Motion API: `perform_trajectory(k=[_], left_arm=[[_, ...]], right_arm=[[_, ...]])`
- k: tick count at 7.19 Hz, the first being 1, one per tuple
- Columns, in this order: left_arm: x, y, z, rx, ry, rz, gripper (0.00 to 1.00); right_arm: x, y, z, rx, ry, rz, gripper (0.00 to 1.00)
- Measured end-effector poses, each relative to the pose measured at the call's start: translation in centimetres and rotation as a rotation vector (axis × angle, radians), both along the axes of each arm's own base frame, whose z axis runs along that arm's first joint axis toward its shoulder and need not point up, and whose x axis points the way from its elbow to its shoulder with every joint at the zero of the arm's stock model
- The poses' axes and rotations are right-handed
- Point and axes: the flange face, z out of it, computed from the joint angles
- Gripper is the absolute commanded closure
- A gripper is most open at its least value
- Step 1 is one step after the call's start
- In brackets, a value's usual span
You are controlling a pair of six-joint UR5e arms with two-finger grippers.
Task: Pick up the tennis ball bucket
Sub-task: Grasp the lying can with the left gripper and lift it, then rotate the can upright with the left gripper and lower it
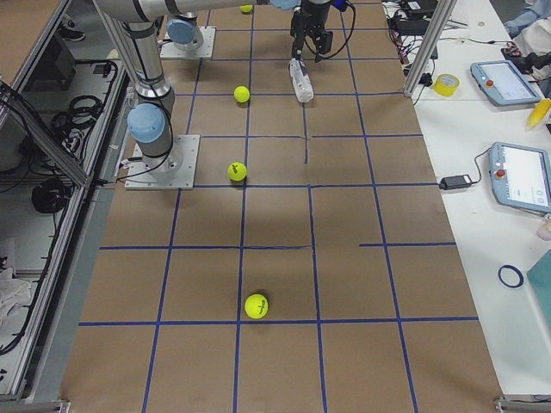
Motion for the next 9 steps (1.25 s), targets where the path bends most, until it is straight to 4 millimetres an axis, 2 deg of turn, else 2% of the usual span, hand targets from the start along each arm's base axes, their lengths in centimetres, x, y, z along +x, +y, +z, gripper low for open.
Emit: perform_trajectory(k=[1,3,4,5,6,8,9], left_arm=[[0.0,-0.2,-0.1,0.004,0.008,0.008,1.00],[0.1,-1.0,0.5,0.044,-0.002,0.056,1.00],[0.2,-1.9,1.7,0.077,-0.010,0.108,1.00],[0.3,-3.3,3.9,0.116,-0.018,0.181,1.00],[0.1,-5.1,7.2,0.152,-0.026,0.263,1.00],[-1.9,-8.5,15.7,0.141,-0.078,0.371,1.00],[-3.0,-9.7,19.1,0.078,-0.166,0.375,1.00]], right_arm=[[0.0,0.0,-0.2,0.003,-0.001,0.000,0.00],[0.0,0.1,-0.1,0.000,-0.001,-0.011,0.02],[-0.1,0.3,0.3,-0.008,0.001,-0.046,0.02],[-0.1,0.7,0.9,-0.020,0.003,-0.139,0.00],[-0.1,1.1,1.7,-0.039,0.004,-0.279,0.00],[-0.1,1.2,3.0,-0.096,-0.007,-0.549,0.00],[-0.1,1.4,3.3,-0.104,-0.011,-0.640,0.00]])
